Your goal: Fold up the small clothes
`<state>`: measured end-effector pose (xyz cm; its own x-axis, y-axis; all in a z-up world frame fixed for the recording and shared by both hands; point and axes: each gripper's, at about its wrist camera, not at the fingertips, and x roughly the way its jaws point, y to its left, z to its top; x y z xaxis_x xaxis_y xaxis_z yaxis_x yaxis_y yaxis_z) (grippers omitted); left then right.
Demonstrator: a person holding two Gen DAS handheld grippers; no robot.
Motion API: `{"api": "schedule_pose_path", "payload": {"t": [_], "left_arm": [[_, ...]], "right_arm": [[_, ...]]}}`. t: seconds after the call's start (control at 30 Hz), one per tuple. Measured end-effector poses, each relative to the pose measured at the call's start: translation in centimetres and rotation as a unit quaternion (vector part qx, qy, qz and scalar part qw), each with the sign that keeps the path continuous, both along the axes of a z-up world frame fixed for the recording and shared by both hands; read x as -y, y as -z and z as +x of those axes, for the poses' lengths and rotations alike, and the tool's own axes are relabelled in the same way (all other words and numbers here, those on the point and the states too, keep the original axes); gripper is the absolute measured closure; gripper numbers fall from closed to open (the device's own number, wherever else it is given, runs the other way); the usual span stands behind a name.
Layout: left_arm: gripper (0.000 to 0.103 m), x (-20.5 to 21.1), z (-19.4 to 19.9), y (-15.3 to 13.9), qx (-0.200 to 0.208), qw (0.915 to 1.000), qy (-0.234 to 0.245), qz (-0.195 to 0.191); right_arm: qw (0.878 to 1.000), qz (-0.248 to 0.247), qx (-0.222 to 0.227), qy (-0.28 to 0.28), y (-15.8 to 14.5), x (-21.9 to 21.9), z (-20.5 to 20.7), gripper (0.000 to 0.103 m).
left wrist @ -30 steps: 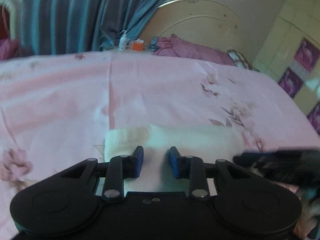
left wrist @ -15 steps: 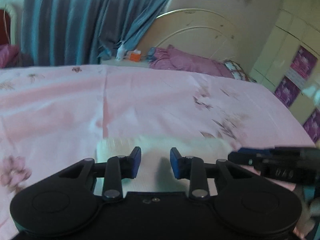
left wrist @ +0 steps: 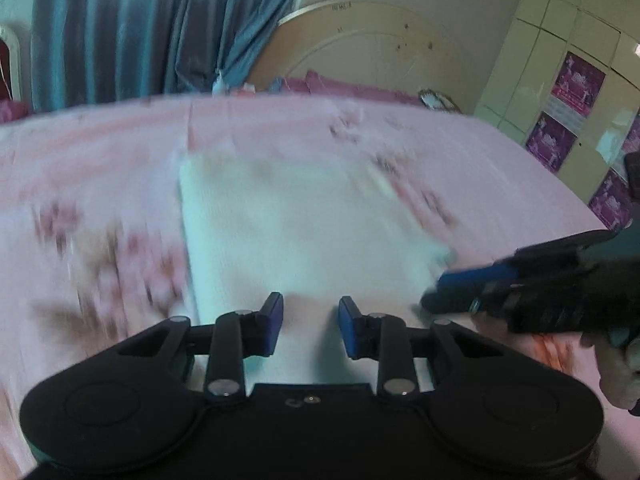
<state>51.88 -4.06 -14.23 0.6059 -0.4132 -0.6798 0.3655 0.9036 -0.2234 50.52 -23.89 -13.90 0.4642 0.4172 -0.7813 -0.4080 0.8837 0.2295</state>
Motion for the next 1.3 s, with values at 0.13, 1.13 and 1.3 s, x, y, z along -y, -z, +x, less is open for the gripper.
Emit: {"api": "schedule_pose_path", "payload": {"t": [0.13, 1.13, 1.3], "left_arm": [[0.074, 0.5, -4.6, 1.3, -0.011, 0.9998, 0.019, -0.005], [0.072, -3.2, -7.3, -0.2, -0.012, 0.9972, -0.066, -0.032], [0.070, -1.5, -7.6, 0.0, -0.028, 0.9992, -0.029, -0.007]], "right_arm": [[0.999, -0.037, -0.005, 0.012, 1.1, 1.0, -3.4, 0.073], [0.997, 0.071, 0.026, 0.019, -1.6, 3.2, -6.3, 0.102], [0.999, 0.037, -0.024, 0.006, 1.2, 2.4, -5.6, 0.102]]}}
